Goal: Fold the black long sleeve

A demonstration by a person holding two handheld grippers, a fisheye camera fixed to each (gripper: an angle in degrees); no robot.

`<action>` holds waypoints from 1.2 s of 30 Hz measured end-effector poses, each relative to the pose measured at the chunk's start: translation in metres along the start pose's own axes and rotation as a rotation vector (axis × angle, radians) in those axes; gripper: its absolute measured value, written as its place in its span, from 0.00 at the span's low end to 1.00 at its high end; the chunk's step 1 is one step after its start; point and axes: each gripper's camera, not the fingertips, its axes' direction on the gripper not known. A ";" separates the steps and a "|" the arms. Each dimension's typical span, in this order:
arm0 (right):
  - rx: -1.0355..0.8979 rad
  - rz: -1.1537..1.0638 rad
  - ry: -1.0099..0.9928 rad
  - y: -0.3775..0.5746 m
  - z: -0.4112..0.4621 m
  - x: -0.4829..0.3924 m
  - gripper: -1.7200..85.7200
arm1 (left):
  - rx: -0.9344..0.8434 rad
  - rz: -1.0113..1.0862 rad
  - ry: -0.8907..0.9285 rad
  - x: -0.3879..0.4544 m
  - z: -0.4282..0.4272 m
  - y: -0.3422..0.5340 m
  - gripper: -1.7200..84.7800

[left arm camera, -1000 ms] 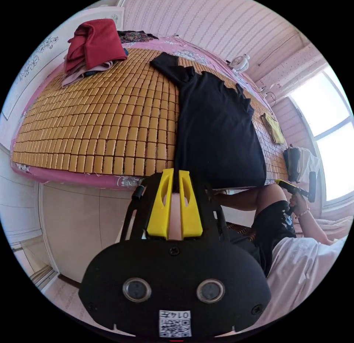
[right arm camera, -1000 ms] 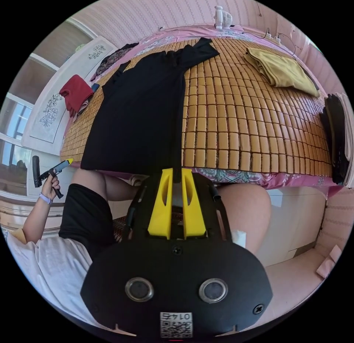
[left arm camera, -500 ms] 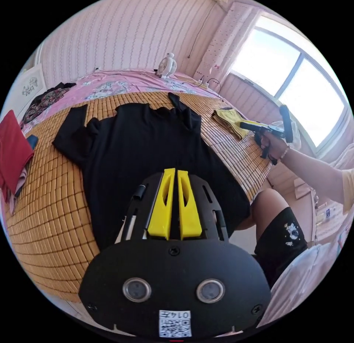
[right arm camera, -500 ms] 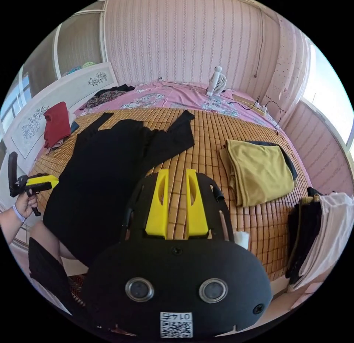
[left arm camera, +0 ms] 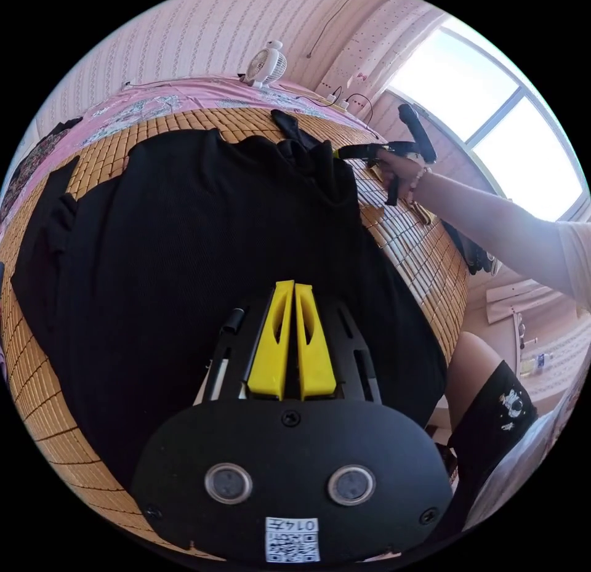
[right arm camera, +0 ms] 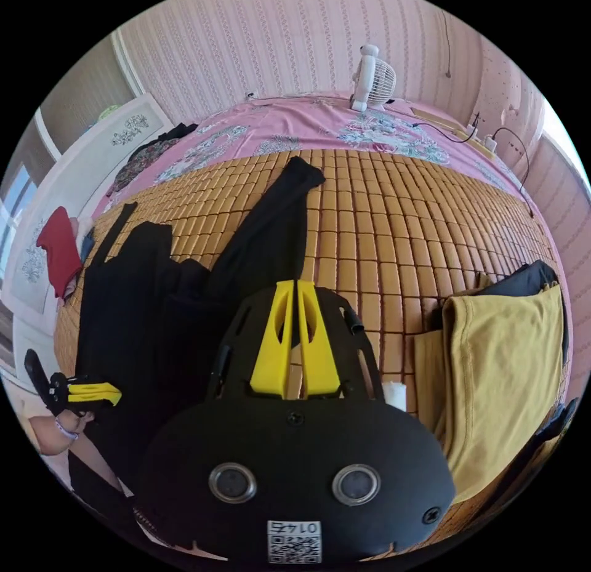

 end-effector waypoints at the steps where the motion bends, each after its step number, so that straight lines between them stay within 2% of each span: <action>1: 0.039 -0.004 -0.070 0.013 -0.017 0.006 0.02 | -0.001 0.001 -0.004 0.001 0.003 -0.003 0.01; 3: 0.113 -0.016 -0.148 0.039 -0.054 0.010 0.02 | -0.001 -0.004 -0.034 0.006 0.006 -0.008 0.01; 8: 0.060 -0.026 -0.251 0.112 -0.174 -0.014 0.02 | 0.023 -0.021 0.017 0.026 -0.009 -0.025 0.01; 11: -0.006 -0.006 -0.180 0.137 -0.225 -0.028 0.03 | 0.032 -0.012 0.006 0.038 -0.022 -0.043 0.01; 12: -0.009 -0.008 -0.098 0.145 -0.234 -0.025 0.04 | 0.033 -0.009 0.006 0.040 -0.022 -0.047 0.01; 15: -0.121 0.045 0.092 0.167 -0.226 0.004 0.07 | 0.011 -0.023 0.010 0.045 -0.013 -0.072 0.01; 19: -0.206 0.140 0.012 0.211 -0.219 0.031 0.10 | -0.044 0.012 -0.007 0.056 0.012 -0.117 0.04; 24: -0.334 0.137 -0.062 0.263 -0.187 0.009 0.12 | -0.071 0.070 0.007 0.070 0.055 -0.173 0.07; 27: -0.414 0.148 -0.037 0.286 -0.158 0.004 0.09 | -0.094 0.092 0.014 0.080 0.088 -0.205 0.08; 28: -0.393 0.150 0.011 0.292 -0.156 0.005 0.05 | -0.108 0.101 0.016 0.085 0.102 -0.217 0.08; 30: -0.352 0.156 0.063 0.297 -0.159 0.012 0.05 | -0.140 0.119 0.013 0.092 0.123 -0.231 0.09; 33: -0.374 0.257 -0.141 0.297 -0.172 0.037 0.04 | -0.201 0.148 -0.056 0.102 0.155 -0.250 0.09; 36: -0.283 0.271 -0.303 0.289 -0.210 0.062 0.04 | -0.256 0.161 -0.110 0.109 0.176 -0.266 0.08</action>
